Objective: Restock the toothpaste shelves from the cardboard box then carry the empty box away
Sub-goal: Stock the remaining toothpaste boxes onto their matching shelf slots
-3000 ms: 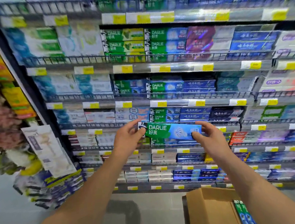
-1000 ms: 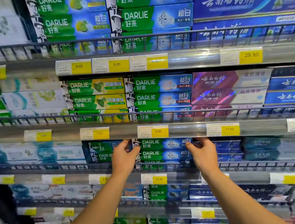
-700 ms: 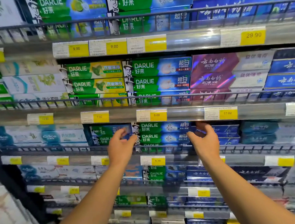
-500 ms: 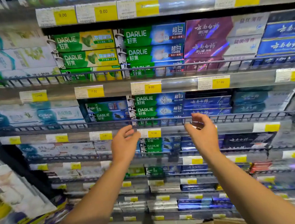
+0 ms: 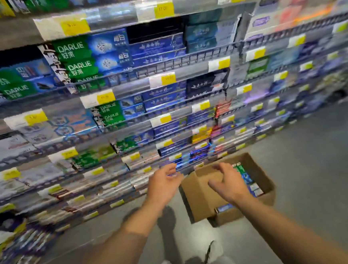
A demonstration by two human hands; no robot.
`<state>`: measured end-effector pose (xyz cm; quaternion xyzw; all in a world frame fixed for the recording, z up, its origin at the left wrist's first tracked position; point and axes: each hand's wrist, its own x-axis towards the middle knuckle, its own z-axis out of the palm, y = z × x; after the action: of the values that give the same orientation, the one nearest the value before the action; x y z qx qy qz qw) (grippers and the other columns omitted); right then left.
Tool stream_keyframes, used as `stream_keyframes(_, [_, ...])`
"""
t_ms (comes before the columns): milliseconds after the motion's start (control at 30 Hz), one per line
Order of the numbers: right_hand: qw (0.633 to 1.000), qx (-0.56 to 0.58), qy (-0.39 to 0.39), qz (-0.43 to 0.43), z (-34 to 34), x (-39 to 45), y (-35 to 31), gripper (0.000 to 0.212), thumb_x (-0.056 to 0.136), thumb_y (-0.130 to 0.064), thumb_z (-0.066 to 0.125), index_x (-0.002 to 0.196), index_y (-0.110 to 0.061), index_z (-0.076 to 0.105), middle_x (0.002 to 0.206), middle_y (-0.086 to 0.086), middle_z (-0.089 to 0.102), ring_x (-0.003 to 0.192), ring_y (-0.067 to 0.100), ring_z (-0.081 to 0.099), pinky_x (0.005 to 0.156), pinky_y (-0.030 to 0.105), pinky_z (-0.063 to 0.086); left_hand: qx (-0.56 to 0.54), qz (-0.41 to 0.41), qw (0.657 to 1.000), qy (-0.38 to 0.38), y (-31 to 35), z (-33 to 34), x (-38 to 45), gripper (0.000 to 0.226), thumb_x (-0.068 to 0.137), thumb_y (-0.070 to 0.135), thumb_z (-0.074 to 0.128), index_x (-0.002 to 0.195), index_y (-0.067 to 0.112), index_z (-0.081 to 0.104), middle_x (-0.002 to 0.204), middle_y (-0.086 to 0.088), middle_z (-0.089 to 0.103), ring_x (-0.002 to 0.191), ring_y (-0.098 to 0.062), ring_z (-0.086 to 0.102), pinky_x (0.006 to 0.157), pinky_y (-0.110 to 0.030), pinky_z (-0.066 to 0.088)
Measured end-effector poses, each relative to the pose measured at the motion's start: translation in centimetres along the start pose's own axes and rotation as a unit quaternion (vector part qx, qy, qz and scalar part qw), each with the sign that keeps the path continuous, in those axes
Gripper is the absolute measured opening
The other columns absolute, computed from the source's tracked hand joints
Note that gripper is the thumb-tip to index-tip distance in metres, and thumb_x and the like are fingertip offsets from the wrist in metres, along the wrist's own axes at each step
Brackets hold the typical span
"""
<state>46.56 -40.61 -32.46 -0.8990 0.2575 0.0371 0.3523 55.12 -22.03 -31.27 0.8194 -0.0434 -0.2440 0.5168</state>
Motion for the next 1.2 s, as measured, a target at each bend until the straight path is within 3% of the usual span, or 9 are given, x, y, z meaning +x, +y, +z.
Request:
stream_keyframes(233, [0.994, -0.026, 0.017, 0.108, -4.8, -2.4, 11.1, 0.053, 0.081, -0.032, 0.071, 0.129, -0.015, 0.057, 0.129, 0.003, 0.058, 0.113, 0.019, 0.058, 0.096, 0.029, 0.042, 0.045, -0.006, 0.994, -0.100, 0.6, 10.8, 0.5, 0.042, 0.083, 0.028, 0.071, 0.123, 0.024, 0.062, 0.117, 0.005, 0.066, 0.103, -0.008, 0.063, 0.094, -0.033, 0.051])
stream_keyframes(333, [0.989, 0.005, 0.029, 0.148, -7.2, -1.1, 16.5, 0.048, 0.080, -0.029, 0.072, 0.125, -0.015, 0.061, 0.127, 0.002, 0.060, 0.115, 0.018, 0.056, 0.089, 0.022, 0.037, 0.047, -0.022, 0.992, -0.115, 1.4, 16.7, 1.9, 0.038, 0.087, 0.018, 0.070, 0.123, 0.018, 0.061, 0.116, 0.002, 0.064, 0.097, -0.004, 0.061, 0.082, -0.015, 0.049])
stream_keyframes(400, [0.986, 0.016, 0.019, 0.163, -9.0, 0.3, 20.3, 0.045, 0.079, -0.026, 0.072, 0.121, -0.016, 0.062, 0.124, 0.003, 0.060, 0.114, 0.019, 0.057, 0.087, 0.021, 0.036, 0.029, -0.046, 0.993, -0.108, 2.0, 21.0, 3.1, 0.037, 0.089, 0.008, 0.067, 0.125, 0.009, 0.059, 0.120, -0.008, 0.063, 0.097, -0.010, 0.059, 0.078, -0.013, 0.044])
stream_keyframes(533, [0.986, 0.008, -0.021, 0.168, -12.7, 5.2, 28.3, 0.040, 0.079, -0.025, 0.071, 0.117, -0.017, 0.062, 0.122, 0.008, 0.060, 0.113, 0.024, 0.057, 0.091, 0.024, 0.037, 0.093, -0.068, 0.992, -0.046, 2.6, 29.8, 6.5, 0.029, 0.086, 0.026, 0.069, 0.114, 0.023, 0.065, 0.106, 0.010, 0.065, 0.097, -0.011, 0.061, 0.085, -0.024, 0.044])
stream_keyframes(733, [0.981, 0.014, -0.100, 0.164, -15.3, 12.6, 37.8, 0.039, 0.078, -0.020, 0.072, 0.116, -0.013, 0.064, 0.116, 0.010, 0.061, 0.108, 0.026, 0.060, 0.092, 0.024, 0.038, 0.046, -0.149, 0.987, -0.021, 1.7, 40.5, 11.1, 0.035, 0.084, 0.025, 0.073, 0.117, 0.021, 0.065, 0.107, 0.002, 0.071, 0.100, -0.013, 0.066, 0.097, -0.037, 0.050])
stream_keyframes(900, [0.974, 0.018, -0.134, 0.183, -13.4, 17.7, 44.7, 0.045, 0.074, -0.020, 0.075, 0.117, -0.016, 0.063, 0.118, 0.006, 0.063, 0.109, 0.023, 0.061, 0.096, 0.032, 0.046, 0.028, -0.192, 0.981, -0.017, -1.0, 46.4, 15.5, 0.031, 0.082, 0.027, 0.074, 0.111, 0.027, 0.063, 0.100, 0.008, 0.070, 0.099, -0.009, 0.065, 0.096, -0.034, 0.050])
stream_keyframes(1000, [0.972, 0.013, -0.145, 0.183, -10.8, 20.9, 48.2, 0.044, 0.073, -0.019, 0.075, 0.115, -0.016, 0.063, 0.114, 0.005, 0.063, 0.107, 0.023, 0.061, 0.094, 0.028, 0.044, 0.029, -0.204, 0.978, -0.017, -3.5, 49.0, 19.1, 0.034, 0.080, 0.032, 0.074, 0.112, 0.027, 0.064, 0.103, 0.009, 0.070, 0.095, -0.004, 0.064, 0.089, -0.027, 0.051])
stream_keyframes(1100, [0.969, 0.017, -0.168, 0.178, -7.2, 24.7, 51.7, 0.045, 0.076, -0.018, 0.072, 0.120, -0.018, 0.061, 0.115, 0.001, 0.059, 0.106, 0.016, 0.057, 0.088, 0.020, 0.039, 0.043, -0.215, 0.975, -0.030, -7.1, 51.5, 23.4, 0.034, 0.088, 0.032, 0.068, 0.120, 0.028, 0.061, 0.108, 0.014, 0.067, 0.092, 0.008, 0.058, 0.072, -0.009, 0.042])
stream_keyframes(1200, [0.969, 0.019, -0.181, 0.168, -2.3, 29.0, 55.5, 0.046, 0.078, -0.022, 0.069, 0.123, -0.020, 0.059, 0.118, -0.001, 0.059, 0.104, 0.014, 0.057, 0.087, 0.020, 0.041, 0.057, -0.217, 0.974, -0.040, -11.4, 54.0, 28.1, 0.034, 0.089, 0.037, 0.065, 0.122, 0.033, 0.059, 0.110, 0.016, 0.065, 0.091, 0.007, 0.056, 0.068, -0.007, 0.037])
